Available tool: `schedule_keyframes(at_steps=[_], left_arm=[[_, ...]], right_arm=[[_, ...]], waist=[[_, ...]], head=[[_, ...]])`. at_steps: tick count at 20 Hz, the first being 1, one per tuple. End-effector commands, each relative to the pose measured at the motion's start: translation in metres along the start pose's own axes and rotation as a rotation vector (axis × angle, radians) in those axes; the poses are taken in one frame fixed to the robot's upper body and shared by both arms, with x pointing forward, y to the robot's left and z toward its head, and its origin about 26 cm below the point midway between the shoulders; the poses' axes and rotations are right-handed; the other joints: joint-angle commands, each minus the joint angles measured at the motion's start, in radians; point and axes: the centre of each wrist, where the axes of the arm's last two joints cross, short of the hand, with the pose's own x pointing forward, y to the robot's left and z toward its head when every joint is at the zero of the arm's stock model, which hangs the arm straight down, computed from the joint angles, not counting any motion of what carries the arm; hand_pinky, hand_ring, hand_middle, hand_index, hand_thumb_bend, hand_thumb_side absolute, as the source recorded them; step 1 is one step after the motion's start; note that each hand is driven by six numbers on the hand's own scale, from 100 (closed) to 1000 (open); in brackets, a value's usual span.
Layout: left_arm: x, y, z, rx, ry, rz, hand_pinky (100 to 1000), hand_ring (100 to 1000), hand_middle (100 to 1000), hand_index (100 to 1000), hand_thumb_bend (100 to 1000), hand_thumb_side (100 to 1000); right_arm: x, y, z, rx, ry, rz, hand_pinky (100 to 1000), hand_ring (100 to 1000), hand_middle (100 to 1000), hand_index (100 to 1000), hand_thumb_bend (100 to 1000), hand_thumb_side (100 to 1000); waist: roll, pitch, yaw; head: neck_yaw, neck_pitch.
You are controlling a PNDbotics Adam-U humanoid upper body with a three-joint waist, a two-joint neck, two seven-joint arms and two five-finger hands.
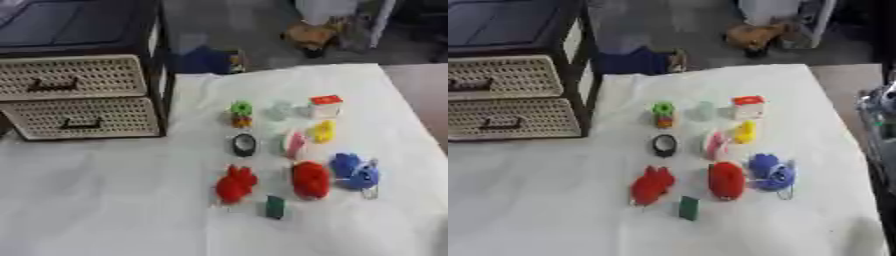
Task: Pick up objects from table and place into drawer.
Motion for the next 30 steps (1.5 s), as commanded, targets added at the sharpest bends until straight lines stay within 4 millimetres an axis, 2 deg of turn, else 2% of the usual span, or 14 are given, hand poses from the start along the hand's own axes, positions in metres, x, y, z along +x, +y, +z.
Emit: schedule_keyframes(at_steps=[1,7,13,21,30], left_arm=[[0.001,0.013,0.0,-0.031,-0.011,-0.048,100,100,100,868,100,1000],[0.005,0.015,-0.006,-0.152,-0.021,0.029,100,100,100,850,100,1000],[0.008,0.015,-0.012,-0.2,-0.041,0.076,100,100,100,857,100,1000],[0.012,0.008,-0.019,-0.313,-0.05,0.022,100,100,100,904,100,1000],[0.017,-0.008,-0.031,-0.444,-0.066,-0.018,100,100,100,926,100,1000]], right_arm=[[0.006,-0.006,-0.006,-0.003,-0.043,0.021,611,721,716,858,100,1000],[0.006,-0.005,-0.005,0.004,-0.043,0.021,611,721,715,858,100,1000],[0.006,-0.005,-0.005,0.007,-0.042,0.021,610,721,714,858,100,1000],[0.006,-0.005,-0.004,0.01,-0.043,0.019,610,722,712,857,100,1000],[0.006,-0.004,-0.004,0.014,-0.042,0.015,610,722,713,857,100,1000]], waist=[[0.002,-0.022,0.003],[0.004,-0.027,0.004],[0.006,-0.028,0.002],[0.007,-0.03,0.002],[0.006,-0.031,0.001]], head=[[0.006,0.009],[0.007,0.012],[0.007,0.011],[0.009,0.009],[0.016,0.008]])
